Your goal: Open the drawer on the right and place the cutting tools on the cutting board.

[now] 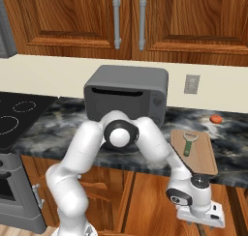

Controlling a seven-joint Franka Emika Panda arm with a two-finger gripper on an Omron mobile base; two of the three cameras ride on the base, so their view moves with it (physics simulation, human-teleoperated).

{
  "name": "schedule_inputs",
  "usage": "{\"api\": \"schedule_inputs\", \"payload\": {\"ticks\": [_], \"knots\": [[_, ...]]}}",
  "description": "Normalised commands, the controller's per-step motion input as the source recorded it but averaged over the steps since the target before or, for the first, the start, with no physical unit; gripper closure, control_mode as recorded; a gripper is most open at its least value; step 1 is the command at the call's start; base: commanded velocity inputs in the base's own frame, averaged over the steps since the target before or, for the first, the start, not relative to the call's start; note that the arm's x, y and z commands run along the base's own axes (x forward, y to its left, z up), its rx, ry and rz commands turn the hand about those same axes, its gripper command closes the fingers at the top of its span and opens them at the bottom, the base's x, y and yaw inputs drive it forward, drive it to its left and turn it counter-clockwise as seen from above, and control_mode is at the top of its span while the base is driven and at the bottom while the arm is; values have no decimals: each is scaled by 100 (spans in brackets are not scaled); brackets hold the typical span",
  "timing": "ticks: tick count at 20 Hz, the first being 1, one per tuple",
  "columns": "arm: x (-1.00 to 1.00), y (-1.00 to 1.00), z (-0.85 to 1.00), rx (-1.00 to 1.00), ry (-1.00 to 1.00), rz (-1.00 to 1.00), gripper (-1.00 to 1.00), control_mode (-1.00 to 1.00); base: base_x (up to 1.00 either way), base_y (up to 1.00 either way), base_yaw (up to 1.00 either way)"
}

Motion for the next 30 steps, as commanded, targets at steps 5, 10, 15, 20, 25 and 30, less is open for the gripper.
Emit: {"api": "schedule_inputs", "payload": {"ticks": [5,10,15,20,25,30], "knots": [[5,-8,-36,-5,0,0,-100,-100,0,0,0],[7,-29,-27,0,0,1,-100,-100,0,0,0],[6,-13,-24,0,0,1,-100,-100,0,0,0],[0,0,-8,0,0,0,100,-100,0,0,0],[0,0,0,0,0,0,100,-100,0,0,0],[-3,0,2,0,-1,0,100,-100,0,0,0]]}}
